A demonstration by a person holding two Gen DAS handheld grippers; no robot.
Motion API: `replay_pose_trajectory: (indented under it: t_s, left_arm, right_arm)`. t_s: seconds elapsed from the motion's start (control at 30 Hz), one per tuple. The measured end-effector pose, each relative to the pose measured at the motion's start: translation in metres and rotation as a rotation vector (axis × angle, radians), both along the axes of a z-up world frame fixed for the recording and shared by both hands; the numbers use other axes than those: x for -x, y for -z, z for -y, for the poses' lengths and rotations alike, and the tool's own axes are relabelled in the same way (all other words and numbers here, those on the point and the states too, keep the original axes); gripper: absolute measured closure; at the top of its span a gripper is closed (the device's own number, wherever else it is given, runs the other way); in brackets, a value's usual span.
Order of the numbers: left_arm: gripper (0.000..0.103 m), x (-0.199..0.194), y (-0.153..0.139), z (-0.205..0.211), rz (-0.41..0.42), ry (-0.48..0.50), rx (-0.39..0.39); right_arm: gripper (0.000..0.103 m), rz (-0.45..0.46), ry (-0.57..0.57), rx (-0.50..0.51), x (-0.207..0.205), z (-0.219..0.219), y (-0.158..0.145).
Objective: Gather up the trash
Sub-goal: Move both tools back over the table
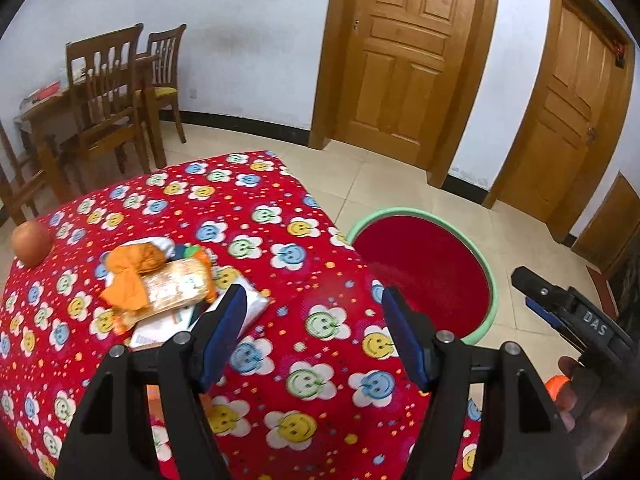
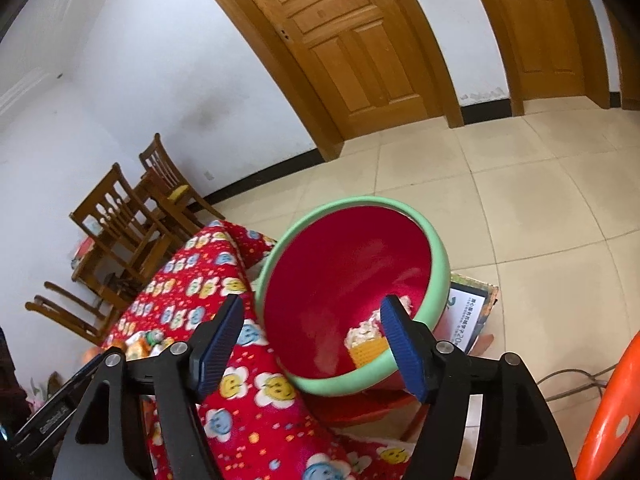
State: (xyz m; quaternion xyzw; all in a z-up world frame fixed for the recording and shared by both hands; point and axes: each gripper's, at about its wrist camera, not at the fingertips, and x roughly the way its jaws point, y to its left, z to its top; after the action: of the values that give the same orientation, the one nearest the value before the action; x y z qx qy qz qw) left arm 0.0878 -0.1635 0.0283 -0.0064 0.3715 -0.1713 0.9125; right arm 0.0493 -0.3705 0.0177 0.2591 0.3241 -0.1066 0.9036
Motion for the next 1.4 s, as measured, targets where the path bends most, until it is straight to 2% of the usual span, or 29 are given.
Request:
replay_pose_trajectory:
  t_s: [0.13,0.4,0.7,1.07,1.4]
  left_arm:
    - [0.033,0.007,-0.005,-0.013,0.009,-0.023,0.003]
    - [0.033,0.026,-0.012,-0.037,0.023,-0.058,0.000]
    - [0.033,0.040,-0.012,-0.072,0.022,-0.141,0.005]
    - [0.033,0.046,0.006,-0.113,-0.015,-0.246,-0.017]
    - [0.032,0.041,0.027,-0.118,-0.043,-0.260,-0.070]
  right_arm:
    - [0.026,0.016,-0.022,0.001,0.009,-0.011,-0.009]
    - [0.025,0.033,-0.061,0.005,0.022,-0.033,-0.019]
    - [0.025,0.022,-0.103,0.016,0.031,-0.057,-0.021]
    - [0.025,-0.003,-0.141,0.022,0.033,-0.076,-0.014]
    - [0.025,-0.034,-0.158,0.020,0.030,-0.081,0.000]
